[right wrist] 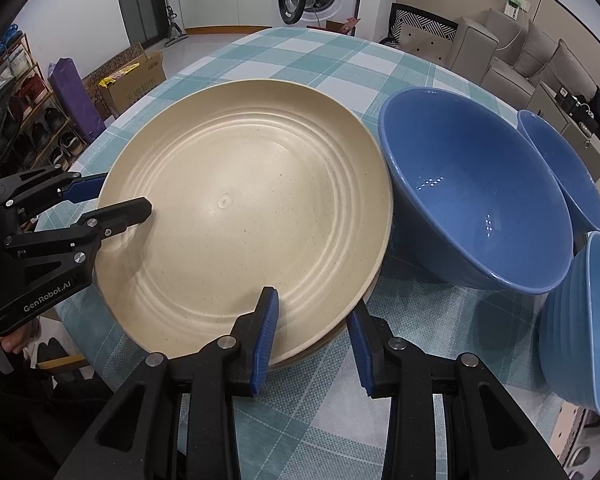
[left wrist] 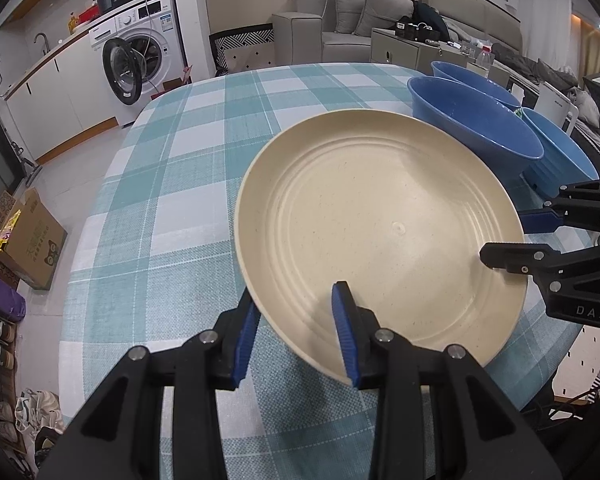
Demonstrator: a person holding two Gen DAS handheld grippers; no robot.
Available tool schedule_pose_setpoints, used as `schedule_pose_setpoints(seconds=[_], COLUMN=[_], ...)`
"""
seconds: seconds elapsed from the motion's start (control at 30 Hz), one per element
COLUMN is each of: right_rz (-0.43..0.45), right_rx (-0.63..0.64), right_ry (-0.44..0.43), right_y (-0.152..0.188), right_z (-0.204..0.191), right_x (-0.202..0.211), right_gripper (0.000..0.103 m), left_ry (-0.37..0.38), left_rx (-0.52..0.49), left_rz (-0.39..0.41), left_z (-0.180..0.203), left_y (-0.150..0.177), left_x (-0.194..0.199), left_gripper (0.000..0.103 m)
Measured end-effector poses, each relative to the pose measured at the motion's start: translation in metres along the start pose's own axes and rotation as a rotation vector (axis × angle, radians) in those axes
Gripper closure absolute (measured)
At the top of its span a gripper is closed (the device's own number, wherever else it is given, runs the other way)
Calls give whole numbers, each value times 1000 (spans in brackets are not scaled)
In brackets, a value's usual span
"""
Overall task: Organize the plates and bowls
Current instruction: 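Carry the held cream plate over the first cream plate with both grippers, then lower the cream plate onto the first plate and open both grippers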
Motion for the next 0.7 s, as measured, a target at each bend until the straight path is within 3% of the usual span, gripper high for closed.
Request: schedule_pose_setpoints(seconds=[0.7], right_rz=[-28], right_rx=[40], right_ry=[47], right_y=[3], right_z=[-1], right_x=[-1], right_gripper=[62], left_ry=[-26], left_rx=[-32], left_rz=[-6], left_z=[4], left_y=[0], left_x=[-6], left_gripper=[59])
Point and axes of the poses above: each gripper's, at about its wrist camera, not at the fingertips, and x roughly against the way its jaws point, z to its right, y to its underside, the point moved 3 cm from there along -x, roughly the way its jaws point, and after that the axes turned 7 degrees about -x, right-handed, at the moved point
